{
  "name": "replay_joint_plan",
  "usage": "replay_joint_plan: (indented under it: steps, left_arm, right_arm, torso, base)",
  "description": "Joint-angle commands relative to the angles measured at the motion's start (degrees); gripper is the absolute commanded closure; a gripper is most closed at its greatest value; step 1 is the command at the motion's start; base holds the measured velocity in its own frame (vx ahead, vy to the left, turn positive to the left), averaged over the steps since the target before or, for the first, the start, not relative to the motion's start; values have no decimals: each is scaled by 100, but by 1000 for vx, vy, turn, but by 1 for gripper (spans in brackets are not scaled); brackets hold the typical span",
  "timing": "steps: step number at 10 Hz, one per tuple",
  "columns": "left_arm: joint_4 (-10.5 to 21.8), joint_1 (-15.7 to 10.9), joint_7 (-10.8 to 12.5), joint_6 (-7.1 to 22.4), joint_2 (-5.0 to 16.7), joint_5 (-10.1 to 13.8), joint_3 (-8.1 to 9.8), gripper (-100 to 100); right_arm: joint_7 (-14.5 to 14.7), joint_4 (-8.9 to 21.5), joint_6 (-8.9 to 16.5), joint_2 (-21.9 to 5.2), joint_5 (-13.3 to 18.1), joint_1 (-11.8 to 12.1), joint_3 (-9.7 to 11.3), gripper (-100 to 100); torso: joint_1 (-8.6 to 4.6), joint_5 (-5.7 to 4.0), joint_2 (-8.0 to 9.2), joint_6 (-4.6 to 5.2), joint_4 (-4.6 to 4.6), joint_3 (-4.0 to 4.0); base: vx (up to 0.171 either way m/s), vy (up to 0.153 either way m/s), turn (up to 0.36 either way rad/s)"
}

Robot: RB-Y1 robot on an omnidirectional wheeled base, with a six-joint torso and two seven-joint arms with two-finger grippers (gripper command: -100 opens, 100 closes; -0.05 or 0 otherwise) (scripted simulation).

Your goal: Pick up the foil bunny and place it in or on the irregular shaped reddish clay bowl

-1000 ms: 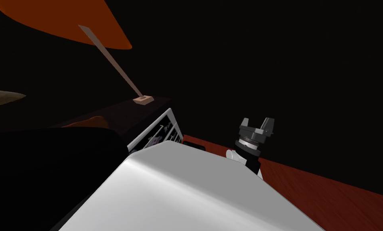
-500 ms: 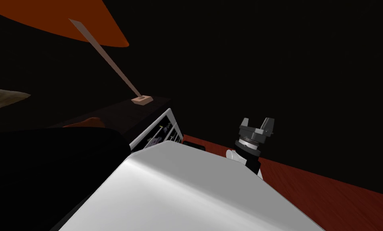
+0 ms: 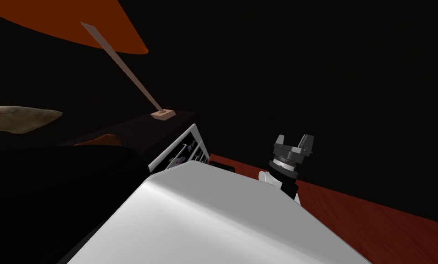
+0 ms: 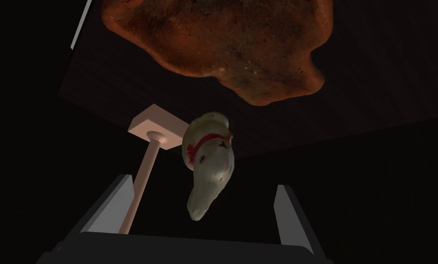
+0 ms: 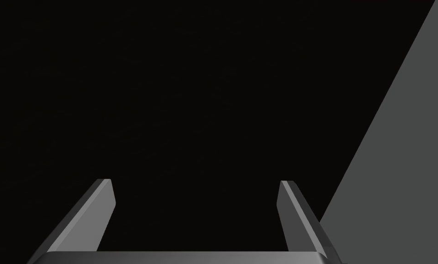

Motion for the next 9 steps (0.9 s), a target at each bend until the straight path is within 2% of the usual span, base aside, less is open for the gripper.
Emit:
replay_joint_plan:
  steps: [1, 6, 8, 9]
  left_arm:
    - [81, 27, 220, -197, -33, 44, 250, -100]
    - [234, 85, 744, -675, -191, 166, 903, -100]
    - [296, 109, 954, -867, -254, 215, 1165, -100]
    - [314, 113, 869, -818, -219, 203, 1084, -100]
  right_arm:
    - [0, 0, 0, 0, 0, 0, 0, 0]
    - [0, 0, 0, 0, 0, 0, 0, 0]
    - [0, 0, 0, 0, 0, -1, 0, 0]
    - [0, 0, 0, 0, 0, 0, 1, 0]
  torso:
    - [0, 0, 0, 0, 0, 0]
    - [14, 7, 4, 1, 2, 3]
    - [3, 5, 5, 2, 1, 3]
    - [-9, 1, 3, 1, 1, 2]
  base:
    - [-18, 96, 21]
    - [-17, 77, 13]
    - [-17, 27, -40]
    - [-4, 1, -13]
